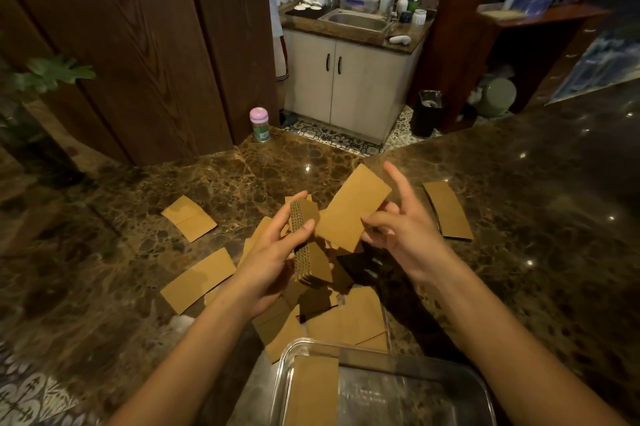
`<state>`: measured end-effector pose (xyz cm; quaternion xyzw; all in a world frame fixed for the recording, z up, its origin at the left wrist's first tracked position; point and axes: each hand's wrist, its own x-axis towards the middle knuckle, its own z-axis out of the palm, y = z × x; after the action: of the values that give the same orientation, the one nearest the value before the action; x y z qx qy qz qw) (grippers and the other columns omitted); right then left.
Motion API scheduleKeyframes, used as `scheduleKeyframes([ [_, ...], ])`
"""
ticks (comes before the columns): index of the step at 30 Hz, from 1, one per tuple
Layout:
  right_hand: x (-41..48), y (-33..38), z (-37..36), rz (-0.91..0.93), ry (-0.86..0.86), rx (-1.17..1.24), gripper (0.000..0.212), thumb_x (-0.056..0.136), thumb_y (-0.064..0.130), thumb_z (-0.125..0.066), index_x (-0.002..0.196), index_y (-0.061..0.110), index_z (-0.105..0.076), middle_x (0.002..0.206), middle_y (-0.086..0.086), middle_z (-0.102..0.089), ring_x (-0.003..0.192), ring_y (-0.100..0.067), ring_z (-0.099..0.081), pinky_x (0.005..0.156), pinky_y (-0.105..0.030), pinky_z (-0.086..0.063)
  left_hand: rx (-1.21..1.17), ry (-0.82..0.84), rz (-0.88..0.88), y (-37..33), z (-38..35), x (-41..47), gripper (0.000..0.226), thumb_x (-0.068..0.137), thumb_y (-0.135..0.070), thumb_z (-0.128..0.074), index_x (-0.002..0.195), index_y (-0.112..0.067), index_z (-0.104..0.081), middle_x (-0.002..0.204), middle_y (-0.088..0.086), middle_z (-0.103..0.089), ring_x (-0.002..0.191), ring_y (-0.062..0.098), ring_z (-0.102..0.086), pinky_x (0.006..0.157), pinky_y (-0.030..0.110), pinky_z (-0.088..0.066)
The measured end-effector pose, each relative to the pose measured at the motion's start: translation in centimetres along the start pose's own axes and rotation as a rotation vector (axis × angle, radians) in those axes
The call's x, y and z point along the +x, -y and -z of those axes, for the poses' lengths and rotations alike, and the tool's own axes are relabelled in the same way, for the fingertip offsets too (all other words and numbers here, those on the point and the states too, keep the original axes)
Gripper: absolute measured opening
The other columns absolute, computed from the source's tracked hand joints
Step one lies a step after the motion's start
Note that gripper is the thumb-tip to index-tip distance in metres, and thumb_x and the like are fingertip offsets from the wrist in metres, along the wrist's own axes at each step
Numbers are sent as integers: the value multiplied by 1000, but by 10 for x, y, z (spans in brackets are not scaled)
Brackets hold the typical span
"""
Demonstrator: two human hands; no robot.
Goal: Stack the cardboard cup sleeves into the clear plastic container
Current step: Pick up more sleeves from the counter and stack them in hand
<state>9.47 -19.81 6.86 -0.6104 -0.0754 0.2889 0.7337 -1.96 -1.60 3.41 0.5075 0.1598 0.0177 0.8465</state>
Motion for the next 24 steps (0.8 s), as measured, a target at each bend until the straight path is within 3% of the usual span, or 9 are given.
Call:
scheduleKeyframes([
  [2,-8,11,-8,15,-32,104,66,99,-8,-56,146,39,-51,133,-8,-62,116,-25,-68,79,-38,-65,21,29,-44,-2,-10,-4,55,94,-21,-64,144,-41,-53,136,9,-68,123,34,-66,100,52,-53],
  [5,-17,19,-18,32,-222,209,27,103,4,-58,119,24,-68,126,-7,-66,109,-20,-67,74,-32,-62,69,50,-129,-4,-21,-12,60,90,-22,-66,144,-43,-51,128,3,-72,119,31,-68,94,50,-57],
  [7,-23,17,-19,19,-361,292,14,102,9,-63,106,21,-69,117,-5,-70,109,-17,-64,83,-31,-55,103,38,-194,-4,-28,-18,63,89,-21,-66,145,-44,-49,126,3,-73,117,27,-69,87,41,-60],
  [10,-36,13,-20,22,-405,395,20,101,9,-63,117,21,-68,114,0,-67,111,-14,-61,80,-26,-49,147,15,-276,-3,-37,-24,70,87,-22,-71,147,-46,-46,138,10,-64,120,27,-67,87,36,-59],
  [13,-51,8,-22,30,-403,354,32,104,12,-58,129,30,-67,113,7,-62,99,-6,-57,71,-22,-46,171,12,-350,-2,-45,-29,74,84,-27,-83,146,-47,-47,142,13,-57,123,28,-65,91,35,-58],
  [18,-68,3,-19,-11,-477,334,21,101,13,-65,120,16,-72,102,-2,-77,94,-12,-70,80,-25,-55,180,-1,-428,5,-52,-34,73,79,-29,-81,144,-44,-49,135,9,-65,128,30,-62,104,49,-52],
  [21,-75,-3,-17,-12,-427,157,10,95,19,-73,104,21,-75,88,4,-82,92,-14,-75,74,-26,-58,199,-15,-437,7,-57,-35,74,80,-30,-81,145,-43,-47,137,5,-65,129,27,-61,105,52,-52],
  [24,-83,-9,-14,-8,-289,-25,17,91,26,-79,106,19,-76,89,2,-82,79,-8,-77,62,-20,-57,189,-65,-426,5,-62,-36,70,82,-28,-82,142,-46,-49,132,-2,-68,126,22,-63,104,52,-53],
])
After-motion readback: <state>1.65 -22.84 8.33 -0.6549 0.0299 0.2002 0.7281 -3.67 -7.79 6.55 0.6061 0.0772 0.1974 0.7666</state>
